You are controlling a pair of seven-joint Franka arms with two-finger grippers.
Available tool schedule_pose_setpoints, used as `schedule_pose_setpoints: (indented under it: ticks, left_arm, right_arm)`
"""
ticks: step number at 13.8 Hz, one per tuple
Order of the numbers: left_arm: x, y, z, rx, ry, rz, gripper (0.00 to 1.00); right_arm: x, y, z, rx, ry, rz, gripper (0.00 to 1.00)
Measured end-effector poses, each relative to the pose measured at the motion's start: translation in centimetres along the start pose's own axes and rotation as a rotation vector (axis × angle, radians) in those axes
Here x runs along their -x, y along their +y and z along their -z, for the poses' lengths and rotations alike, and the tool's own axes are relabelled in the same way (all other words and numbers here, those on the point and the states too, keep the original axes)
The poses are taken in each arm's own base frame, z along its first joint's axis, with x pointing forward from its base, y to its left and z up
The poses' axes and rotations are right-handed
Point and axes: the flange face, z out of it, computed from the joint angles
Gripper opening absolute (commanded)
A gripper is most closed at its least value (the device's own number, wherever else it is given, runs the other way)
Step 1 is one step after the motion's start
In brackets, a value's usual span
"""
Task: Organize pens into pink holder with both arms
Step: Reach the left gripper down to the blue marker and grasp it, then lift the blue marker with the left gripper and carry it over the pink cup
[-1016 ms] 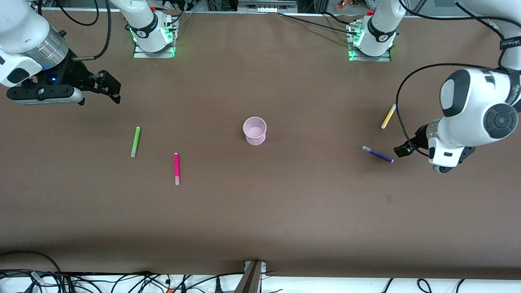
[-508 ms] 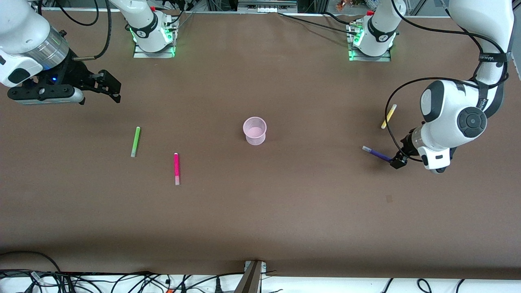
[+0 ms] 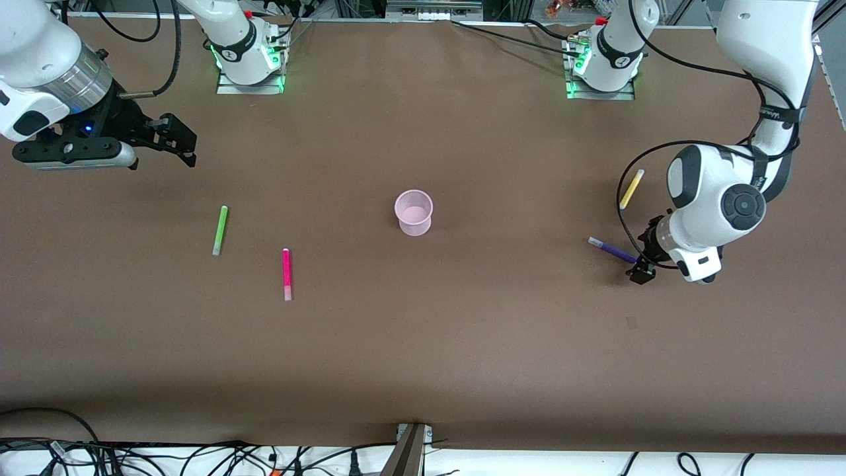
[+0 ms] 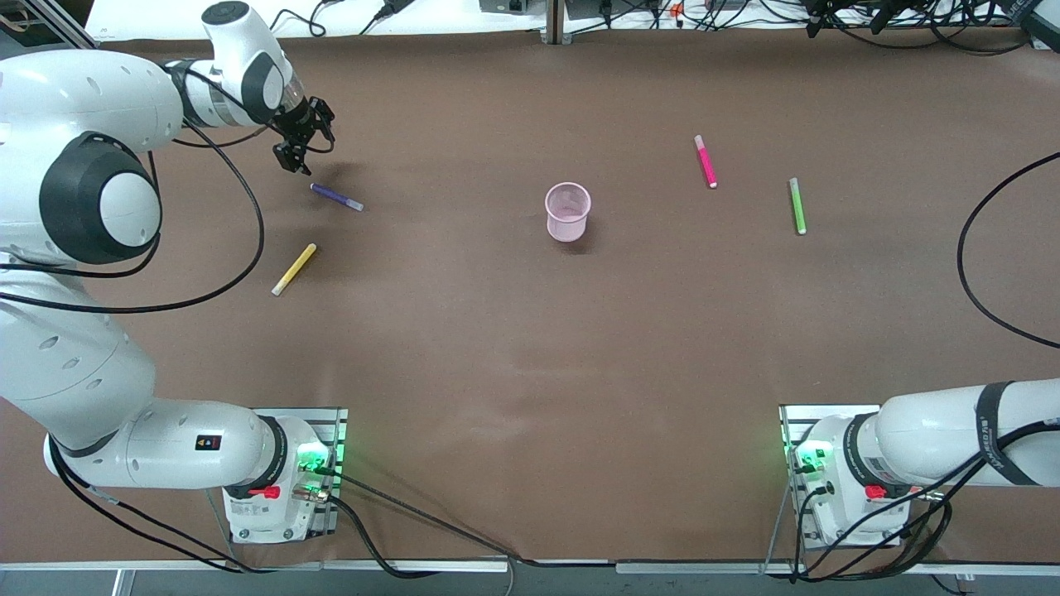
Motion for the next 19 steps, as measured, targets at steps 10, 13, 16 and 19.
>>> schedule_pose_setpoints:
  ticks: [10, 13, 16, 19]
  left_arm:
    - [0.6, -2.0, -5.2, 0.003, 0.004, 0.012, 1.00]
    - [1.5, -2.0, -7.0, -0.009, -0.001, -0.002, 1.00]
    - [2.2, -2.0, -8.2, -0.016, -0.004, 0.001, 0.92]
    - [2.2, -1.9, -8.2, -0.014, -0.003, 0.032, 0.87]
  right_arm:
    - [0.0, 0.0, 0.0, 0.000, 0.000, 0.000, 1.00]
    - [0.0, 0.0, 0.0, 0.000, 0.000, 0.000, 1.00]
    - [0.0, 0.0, 0.0, 0.000, 0.000, 0.000, 1.00]
    - [0.0, 0.0, 0.0, 0.000, -0.001, 0.000, 1.00]
